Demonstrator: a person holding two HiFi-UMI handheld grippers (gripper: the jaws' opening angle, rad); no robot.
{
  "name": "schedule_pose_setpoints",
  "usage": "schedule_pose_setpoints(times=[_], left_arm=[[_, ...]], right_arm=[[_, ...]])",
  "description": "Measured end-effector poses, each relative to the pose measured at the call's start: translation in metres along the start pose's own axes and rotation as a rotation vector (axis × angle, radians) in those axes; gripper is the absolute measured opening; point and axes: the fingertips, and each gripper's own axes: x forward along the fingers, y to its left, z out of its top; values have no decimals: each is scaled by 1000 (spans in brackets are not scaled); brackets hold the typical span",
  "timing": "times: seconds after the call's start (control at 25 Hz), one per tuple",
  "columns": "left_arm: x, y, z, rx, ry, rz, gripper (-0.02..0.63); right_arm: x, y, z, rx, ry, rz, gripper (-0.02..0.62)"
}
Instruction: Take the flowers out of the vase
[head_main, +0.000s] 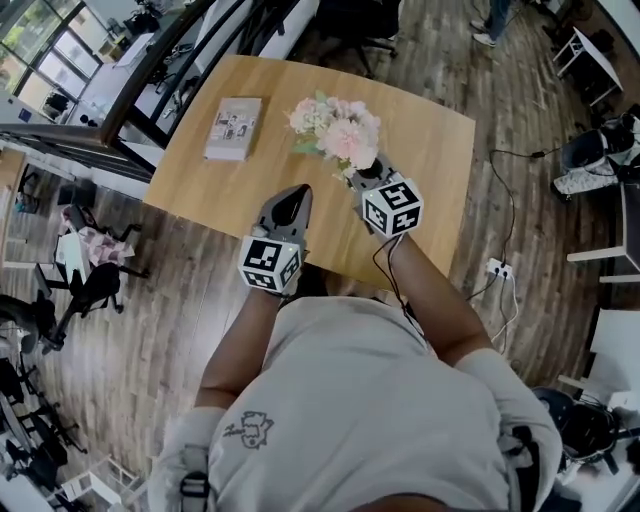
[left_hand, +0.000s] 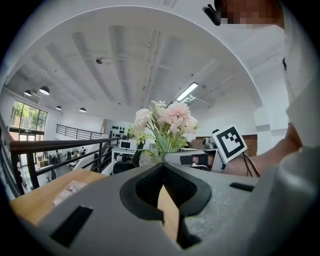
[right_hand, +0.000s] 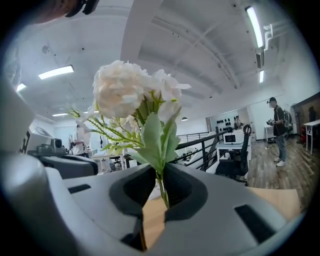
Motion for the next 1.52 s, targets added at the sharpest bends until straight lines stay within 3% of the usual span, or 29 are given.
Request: schedule_pose_setpoints(times=[0.4,0.76,1.08,1.52], left_arm=[[-54,-25,-13,-10,27,39,5],[-80,-31,-9,32,34,-49,5],[-140,-16,-2,50,17,-102,5],[-218,-14,-31,9,50,-171,5]], right_arm=[[-59,44,-7,2,5,46,51],[-81,85,-18,35,1,26,51],[-91,139,-15,41,-37,-35,51],[-131,217,-29,54,-43,-104,51]])
